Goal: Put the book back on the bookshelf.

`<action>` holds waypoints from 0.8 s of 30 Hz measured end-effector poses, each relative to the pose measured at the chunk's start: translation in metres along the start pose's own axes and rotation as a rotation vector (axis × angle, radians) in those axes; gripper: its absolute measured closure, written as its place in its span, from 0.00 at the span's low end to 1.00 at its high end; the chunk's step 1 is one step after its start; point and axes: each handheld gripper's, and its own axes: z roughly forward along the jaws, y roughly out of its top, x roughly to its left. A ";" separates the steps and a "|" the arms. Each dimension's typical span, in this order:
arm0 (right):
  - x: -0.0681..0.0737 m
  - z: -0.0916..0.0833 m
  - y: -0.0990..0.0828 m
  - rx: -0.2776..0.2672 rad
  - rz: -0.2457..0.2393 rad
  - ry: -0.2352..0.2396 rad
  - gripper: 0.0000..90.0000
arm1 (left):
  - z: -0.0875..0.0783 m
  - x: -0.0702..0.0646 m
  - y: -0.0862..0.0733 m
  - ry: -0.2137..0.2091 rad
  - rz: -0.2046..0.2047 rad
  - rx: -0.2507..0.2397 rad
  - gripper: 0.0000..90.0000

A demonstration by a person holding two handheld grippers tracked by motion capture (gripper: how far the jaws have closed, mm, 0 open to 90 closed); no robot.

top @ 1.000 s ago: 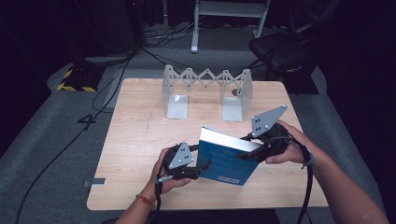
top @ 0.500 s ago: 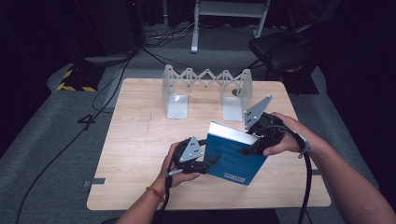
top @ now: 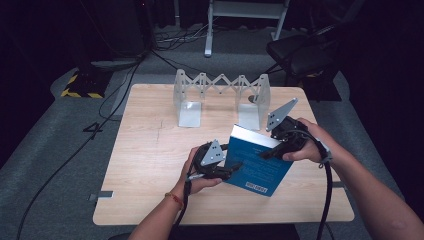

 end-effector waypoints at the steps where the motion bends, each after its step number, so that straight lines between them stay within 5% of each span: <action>1: -0.001 0.000 -0.001 -0.001 0.000 -0.008 0.67 | 0.002 0.001 0.001 0.000 0.001 -0.001 0.35; 12: -0.007 -0.003 -0.006 -0.007 0.053 -0.066 0.68 | 0.012 0.014 0.006 -0.032 -0.048 0.019 0.35; 19: -0.008 -0.003 -0.007 -0.019 0.068 -0.082 0.68 | -0.021 0.019 -0.027 0.053 -0.095 0.183 0.26; 24: -0.009 -0.003 -0.009 -0.027 0.078 -0.098 0.68 | -0.054 0.027 -0.060 0.123 -0.171 0.332 0.23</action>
